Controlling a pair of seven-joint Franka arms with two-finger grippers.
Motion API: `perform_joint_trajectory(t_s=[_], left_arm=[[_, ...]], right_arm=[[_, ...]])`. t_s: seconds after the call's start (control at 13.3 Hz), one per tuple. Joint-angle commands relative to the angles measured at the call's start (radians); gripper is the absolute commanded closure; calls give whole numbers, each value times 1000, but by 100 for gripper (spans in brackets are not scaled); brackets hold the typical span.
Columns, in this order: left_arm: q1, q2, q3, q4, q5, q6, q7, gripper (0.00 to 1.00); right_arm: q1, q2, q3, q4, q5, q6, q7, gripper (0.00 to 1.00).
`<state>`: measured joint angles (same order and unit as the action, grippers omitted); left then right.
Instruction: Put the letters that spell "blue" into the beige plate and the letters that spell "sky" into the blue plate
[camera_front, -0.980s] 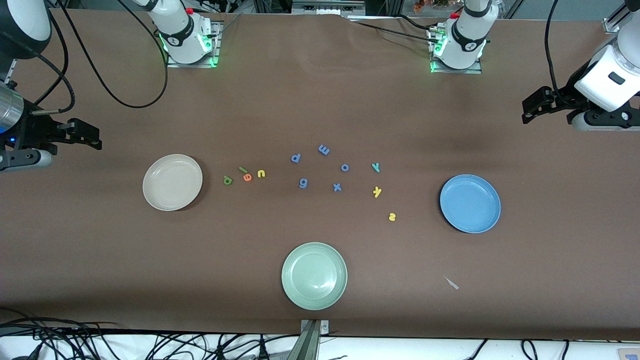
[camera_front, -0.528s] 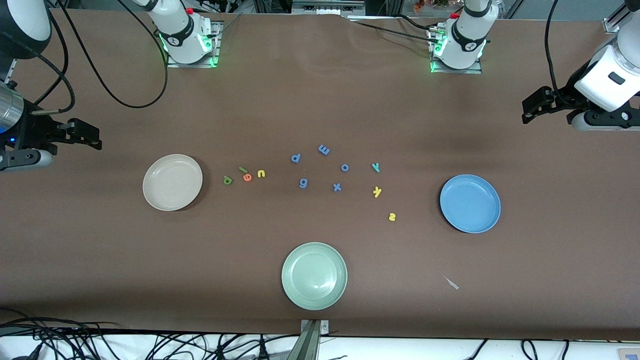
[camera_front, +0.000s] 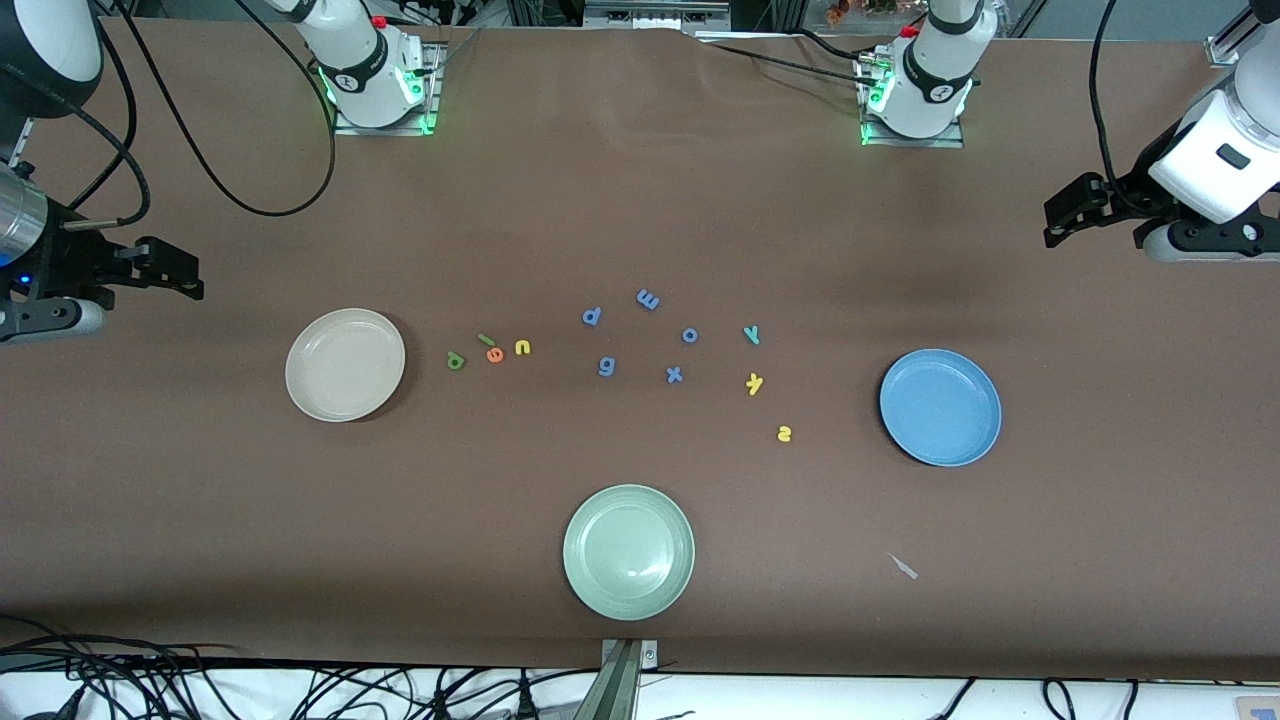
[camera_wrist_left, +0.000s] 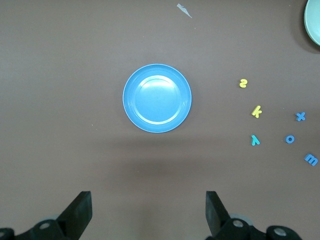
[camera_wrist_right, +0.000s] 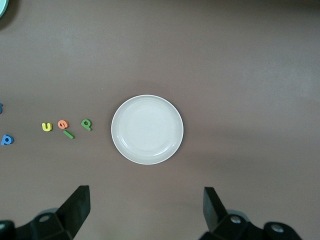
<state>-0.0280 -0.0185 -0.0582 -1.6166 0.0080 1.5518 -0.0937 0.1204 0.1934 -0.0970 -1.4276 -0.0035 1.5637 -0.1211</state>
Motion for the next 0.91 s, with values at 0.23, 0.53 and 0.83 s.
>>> perform_joint_trajectory(t_s=[0.23, 0.53, 0.83], left_arm=[[2, 40, -3, 38, -22, -24, 19, 0], [-3, 69, -25, 37, -25, -29, 17, 0], [-15, 104, -46, 37, -26, -55, 23, 0]], right_arm=[[-10, -3, -3, 10, 0, -7, 8, 0], [-13, 0, -39, 10, 10, -4, 3, 0], [-13, 0, -41, 10, -1, 12, -6, 0]])
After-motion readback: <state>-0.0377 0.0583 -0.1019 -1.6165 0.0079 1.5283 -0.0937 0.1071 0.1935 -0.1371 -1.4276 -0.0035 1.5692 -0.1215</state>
